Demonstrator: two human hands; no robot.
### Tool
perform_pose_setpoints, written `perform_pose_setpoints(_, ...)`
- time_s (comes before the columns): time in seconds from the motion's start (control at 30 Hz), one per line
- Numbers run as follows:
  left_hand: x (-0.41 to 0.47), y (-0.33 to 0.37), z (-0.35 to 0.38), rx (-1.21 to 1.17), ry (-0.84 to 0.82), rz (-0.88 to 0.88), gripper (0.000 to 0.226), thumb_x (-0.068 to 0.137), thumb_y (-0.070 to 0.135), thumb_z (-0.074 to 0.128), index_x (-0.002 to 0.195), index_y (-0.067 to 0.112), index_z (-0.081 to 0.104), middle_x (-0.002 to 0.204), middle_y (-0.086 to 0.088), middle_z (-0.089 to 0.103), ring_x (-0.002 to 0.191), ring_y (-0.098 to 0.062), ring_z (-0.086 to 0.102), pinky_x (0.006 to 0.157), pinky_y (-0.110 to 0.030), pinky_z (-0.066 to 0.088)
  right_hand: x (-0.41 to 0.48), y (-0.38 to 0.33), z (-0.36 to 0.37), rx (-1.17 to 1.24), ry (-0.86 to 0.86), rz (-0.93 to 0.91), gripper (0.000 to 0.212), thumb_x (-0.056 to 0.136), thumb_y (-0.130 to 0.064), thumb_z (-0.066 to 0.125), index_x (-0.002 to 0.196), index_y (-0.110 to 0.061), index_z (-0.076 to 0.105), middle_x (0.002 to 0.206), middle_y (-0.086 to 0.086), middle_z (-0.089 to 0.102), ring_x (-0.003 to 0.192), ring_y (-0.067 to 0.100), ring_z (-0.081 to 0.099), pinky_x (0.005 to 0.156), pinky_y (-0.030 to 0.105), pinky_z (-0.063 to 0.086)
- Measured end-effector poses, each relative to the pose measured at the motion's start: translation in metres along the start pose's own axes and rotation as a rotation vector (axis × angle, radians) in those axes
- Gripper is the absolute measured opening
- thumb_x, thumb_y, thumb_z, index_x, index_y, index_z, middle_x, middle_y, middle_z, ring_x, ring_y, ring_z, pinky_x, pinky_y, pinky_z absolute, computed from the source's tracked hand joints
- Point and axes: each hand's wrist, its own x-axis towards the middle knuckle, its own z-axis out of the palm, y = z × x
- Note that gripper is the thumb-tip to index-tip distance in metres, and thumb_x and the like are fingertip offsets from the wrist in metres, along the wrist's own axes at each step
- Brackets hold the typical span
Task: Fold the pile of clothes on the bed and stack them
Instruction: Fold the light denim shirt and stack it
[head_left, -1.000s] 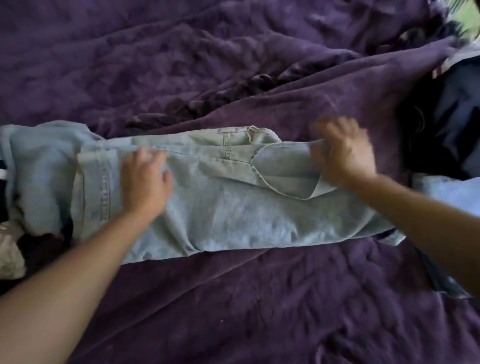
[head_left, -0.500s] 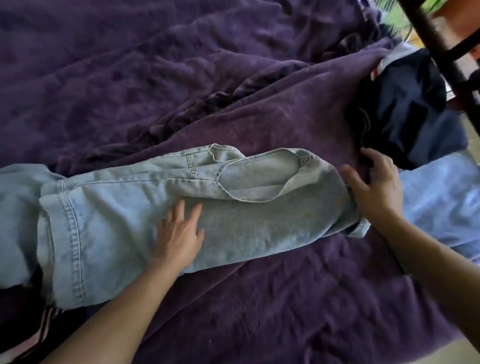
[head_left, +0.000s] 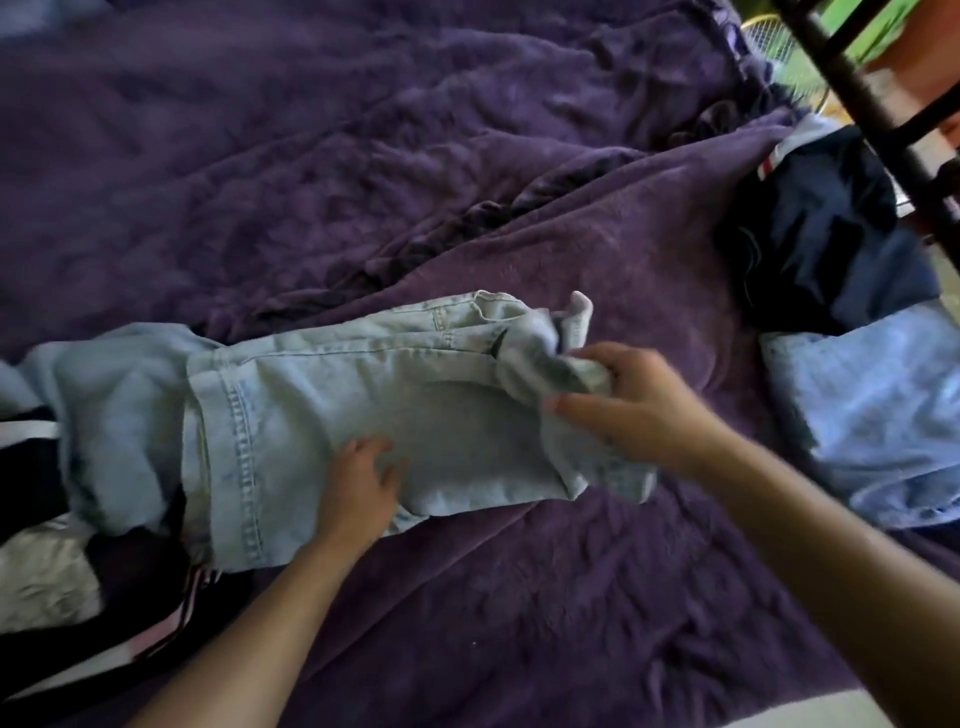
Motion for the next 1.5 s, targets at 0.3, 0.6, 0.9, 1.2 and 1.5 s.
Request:
perform_pose_setpoints(0.3,-0.043,-0.021,-0.014,0.019,0.192,0.133,0.034,0.095,0.014,0.051,0.128,0.009,0.057,0.124,-0.012,0.053,0.114,-0.028,0.052,0.090,-0.040,0.047,0.057,0.009,0.149,-0.086,-0.420,0.194,0.037,0.084,-0.036,0.070,0.107,-0.008,0.062,0.089,0.005,0.060,0.075,0.019,0.058,0.067,0.036,0.050)
perform_pose_setpoints(0.6,-0.026,0.032,0.046,-0.255,0.056,-0.051,0.046,0.094,0.043,0.051,0.134,0.020,0.049,0.120,-0.007,0.055,0.113,-0.022,0.050,0.094,-0.040,0.044,0.078,0.076,0.075,0.056,0.118,0.395,0.051,0.076,-0.043,0.077,0.115,-0.015,0.063,0.103,0.002,0.067,0.093,0.022,0.066,0.077,0.038,0.056)
perform_pose_setpoints(0.9,-0.007,0.026,0.042,-0.604,0.054,-0.125,0.015,0.084,0.006,0.062,0.088,0.021,0.064,0.086,0.001,0.066,0.074,-0.007,0.061,0.067,-0.025,0.051,0.074,0.116,0.083,-0.029,0.187,0.346,0.024,0.086,-0.019,0.068,0.070,-0.003,0.060,0.063,0.006,0.056,0.064,0.023,0.052,0.057,0.031,0.044)
perform_pose_setpoints(1.2,-0.016,-0.032,0.046,-0.154,0.005,-0.036,0.029,0.085,0.015,0.065,0.113,0.008,0.064,0.113,-0.012,0.059,0.108,-0.029,0.054,0.090,-0.042,0.047,0.046,0.055,0.076,0.039,0.179,0.152,0.017,0.081,-0.024,0.073,0.072,-0.015,0.062,0.058,-0.009,0.062,0.052,0.000,0.055,0.044,0.021,0.044)
perform_pose_setpoints(1.5,-0.073,-0.095,-0.043,-0.208,0.074,0.071,0.041,0.079,-0.001,0.048,0.111,0.014,0.068,0.110,-0.002,0.066,0.102,-0.015,0.059,0.092,-0.025,0.045,0.024,-0.122,0.188,-0.235,0.059,-0.197,0.022,0.073,-0.028,0.068,0.074,-0.019,0.049,0.064,-0.006,0.057,0.061,0.014,0.053,0.052,0.031,0.041)
